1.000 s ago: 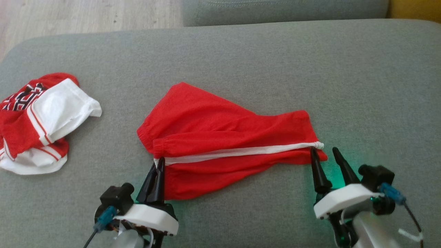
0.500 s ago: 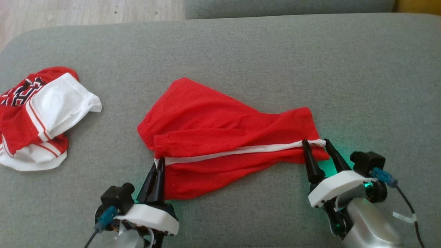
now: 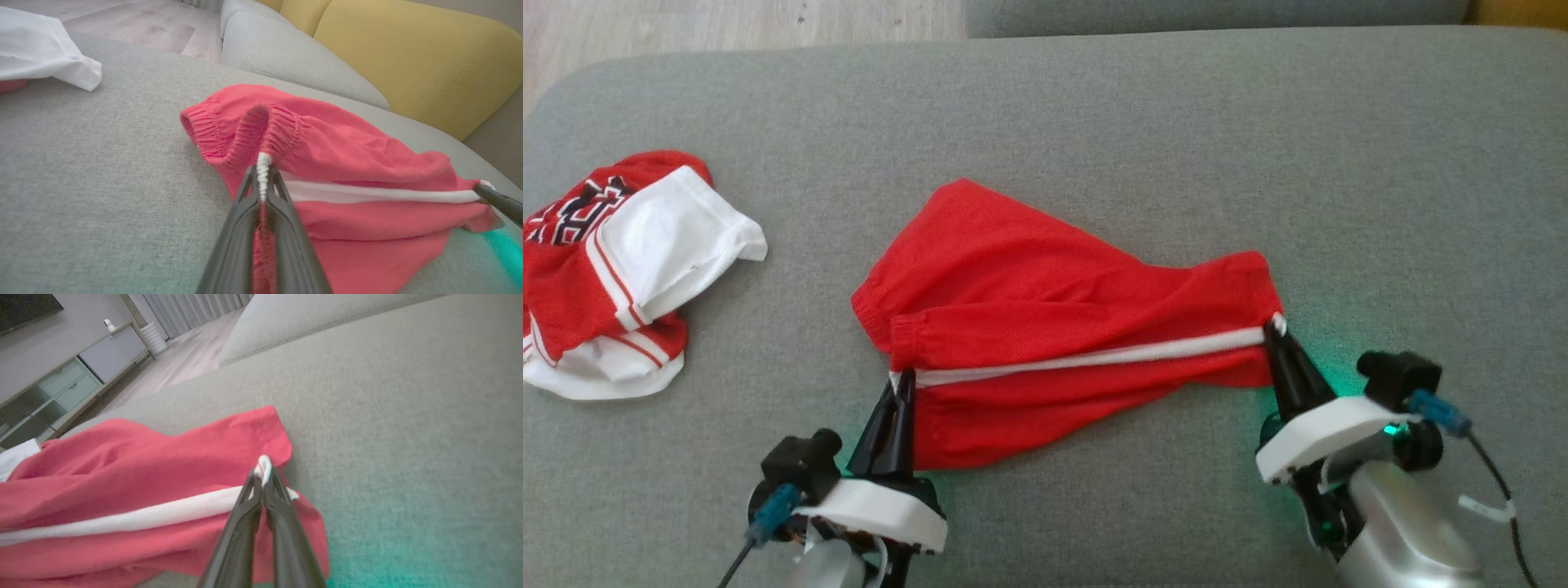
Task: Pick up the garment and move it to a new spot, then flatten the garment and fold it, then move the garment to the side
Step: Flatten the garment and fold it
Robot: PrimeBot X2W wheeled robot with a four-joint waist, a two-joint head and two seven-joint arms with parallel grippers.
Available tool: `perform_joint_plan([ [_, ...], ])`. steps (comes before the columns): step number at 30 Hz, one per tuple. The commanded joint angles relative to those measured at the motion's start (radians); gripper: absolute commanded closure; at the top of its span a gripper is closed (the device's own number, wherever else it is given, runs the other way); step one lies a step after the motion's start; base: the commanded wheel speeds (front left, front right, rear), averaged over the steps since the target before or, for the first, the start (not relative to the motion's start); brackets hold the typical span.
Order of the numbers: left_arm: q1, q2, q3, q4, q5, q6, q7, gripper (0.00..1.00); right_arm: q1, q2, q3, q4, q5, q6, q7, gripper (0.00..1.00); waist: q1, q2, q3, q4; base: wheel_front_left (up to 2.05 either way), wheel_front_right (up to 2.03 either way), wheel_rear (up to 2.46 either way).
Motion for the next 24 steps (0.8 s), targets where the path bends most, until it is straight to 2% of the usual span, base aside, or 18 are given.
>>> perform_joint_plan([
  [1, -0.036, 0.004, 0.038, -0.028, 0.005, 0.004, -0.005, 1.0, -0.027, -0.003, 0.009, -0.04, 0.0, 0.003, -0.007, 1.0, -0.0001, 0.0, -0.003, 0.0, 0.0, 0.0, 0.0],
  [11, -0.127, 0.018, 0.126, -0.13, 0.07, -0.011, -0.005, 1.0, -0.032, -0.01, -0.057, -0.227, -0.001, 0.003, -0.007, 1.0, -0.0001, 0.0, -0.126, -0.017, 0.0, 0.0, 0.0],
  [15, -0.228, 0.07, 0.13, -0.174, 0.063, -0.016, -0.005, 1.0, -0.073, -0.046, -0.056, -0.309, 0.035, 0.003, -0.007, 1.0, -0.0001, 0.0, -0.176, -0.029, 0.0, 0.0, 0.0],
  [18, -0.311, 0.133, 0.079, -0.205, 0.029, -0.017, -0.002, 1.0, -0.116, -0.078, -0.057, -0.362, 0.086, 0.003, 0.001, 1.0, -0.0001, 0.0, -0.199, -0.036, 0.0, 0.0, 0.0],
  [24, -0.439, 0.209, 0.038, -0.273, -0.075, -0.017, 0.077, 1.0, -0.204, -0.137, -0.095, -0.486, 0.153, 0.003, 0.091, 1.0, -0.0001, 0.0, -0.206, -0.039, 0.0, 0.0, 0.0],
])
